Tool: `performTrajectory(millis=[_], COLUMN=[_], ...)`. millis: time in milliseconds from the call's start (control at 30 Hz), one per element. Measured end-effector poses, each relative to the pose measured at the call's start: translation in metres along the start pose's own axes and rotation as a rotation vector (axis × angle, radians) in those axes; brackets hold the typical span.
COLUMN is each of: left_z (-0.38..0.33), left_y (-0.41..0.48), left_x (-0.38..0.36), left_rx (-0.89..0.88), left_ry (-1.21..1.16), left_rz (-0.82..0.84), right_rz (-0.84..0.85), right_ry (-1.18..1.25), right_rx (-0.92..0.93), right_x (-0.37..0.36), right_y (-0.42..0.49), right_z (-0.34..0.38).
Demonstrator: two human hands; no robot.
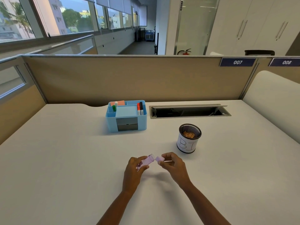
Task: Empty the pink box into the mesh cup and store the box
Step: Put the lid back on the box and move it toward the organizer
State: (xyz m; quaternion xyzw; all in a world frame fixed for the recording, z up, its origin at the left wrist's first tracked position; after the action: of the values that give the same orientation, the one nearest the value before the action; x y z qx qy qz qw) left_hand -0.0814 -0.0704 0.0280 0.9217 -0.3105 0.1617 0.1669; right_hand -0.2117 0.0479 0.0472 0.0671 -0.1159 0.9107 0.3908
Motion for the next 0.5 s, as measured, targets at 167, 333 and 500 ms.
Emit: performTrajectory(millis=[167,333,500], left_z=[-0.006,-0.008,-0.009], left_y=[-0.001,-0.002,-0.004], left_x=[-0.002,-0.004,-0.006], left_rx=[-0.030,-0.059,-0.036], left_ry=[0.001,0.024,0.005], left_rz=[0.010,0.030,0.007], right_rz=[-0.013,-0.011,0.049], right_ry=[-0.025,-0.031,-0.062], right_rx=[0.075,0.097,0.113], right_x=[0.005,0.006,-0.006], right_y=[-0.001,0.000,-0.003], right_z=[0.008,0.012,0.011])
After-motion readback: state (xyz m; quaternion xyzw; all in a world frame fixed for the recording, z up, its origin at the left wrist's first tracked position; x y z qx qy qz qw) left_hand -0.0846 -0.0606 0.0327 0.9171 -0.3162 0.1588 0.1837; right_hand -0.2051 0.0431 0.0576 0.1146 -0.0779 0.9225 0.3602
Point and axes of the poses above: each hand's wrist, its own y-axis towards the middle knuckle, its own x-axis out of the back of the hand, z = x × y, the point moved 10 cm from there along y, towards the middle knuckle, and after that the axes turned 9 degrees about -x, right-handed, at the moved point
